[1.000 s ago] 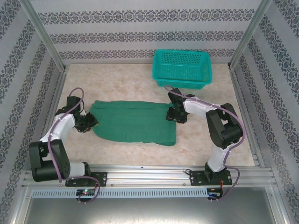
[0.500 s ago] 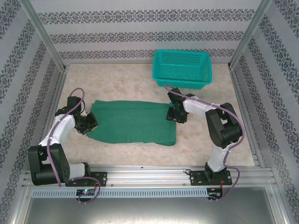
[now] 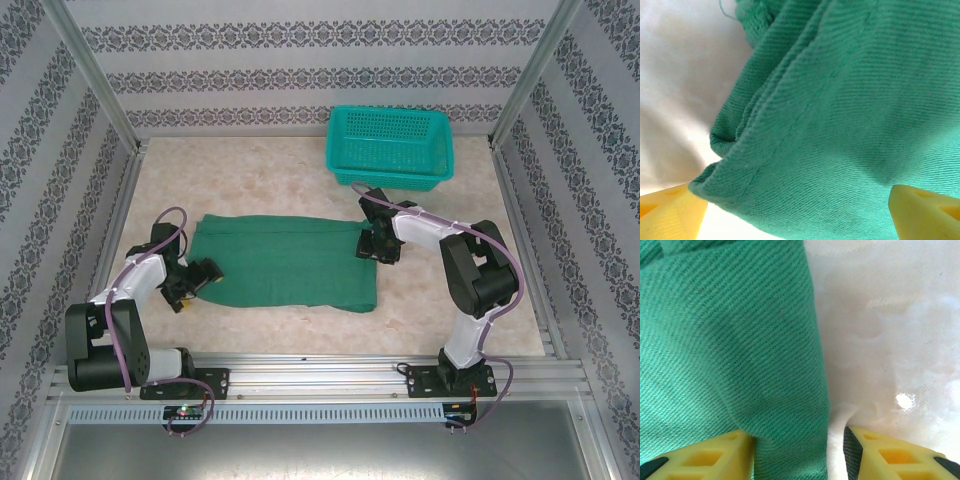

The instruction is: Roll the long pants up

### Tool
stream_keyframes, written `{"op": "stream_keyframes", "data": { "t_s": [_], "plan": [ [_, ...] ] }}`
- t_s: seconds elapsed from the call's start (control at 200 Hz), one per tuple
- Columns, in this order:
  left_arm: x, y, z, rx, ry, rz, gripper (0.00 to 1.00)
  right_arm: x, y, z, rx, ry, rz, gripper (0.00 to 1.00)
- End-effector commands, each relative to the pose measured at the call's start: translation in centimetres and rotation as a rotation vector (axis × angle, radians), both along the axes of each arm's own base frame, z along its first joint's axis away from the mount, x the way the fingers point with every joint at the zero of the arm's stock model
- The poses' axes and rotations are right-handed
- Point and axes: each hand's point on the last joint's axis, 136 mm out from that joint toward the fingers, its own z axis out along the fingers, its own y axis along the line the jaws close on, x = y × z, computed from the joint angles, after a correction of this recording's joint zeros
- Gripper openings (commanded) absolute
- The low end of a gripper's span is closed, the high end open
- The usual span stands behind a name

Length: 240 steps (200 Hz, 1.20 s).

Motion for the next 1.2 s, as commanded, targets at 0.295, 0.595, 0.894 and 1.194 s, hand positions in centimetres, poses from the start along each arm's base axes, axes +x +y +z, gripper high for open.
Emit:
{"op": "stream_keyframes", "data": {
  "t_s": [0.295, 0.595, 0.894, 1.194],
  "plan": [
    [0.4, 0.6, -0.4, 0.041, -0.006, 0.003, 0.00, -1.1, 1.1, -2.0, 0.032, 0.062, 0.010, 0.51],
    [1.7, 0.7, 5.0, 0.057, -0.142, 0.010, 0.00, -0.7, 1.0, -2.0, 0.026, 0.055, 0.001, 0.51],
    [0.2, 1.3, 3.4, 0.086, -0.071, 0.063, 0.48, -0.5, 1.6, -2.4, 0.050, 0.064, 0.007, 0.51],
    [-0.2, 2.8, 1.9, 0.172, -0.069, 0.093, 0.92, -0.9, 1.4, -2.9, 0.046, 0.084, 0.011, 0.51]
  ]
}}
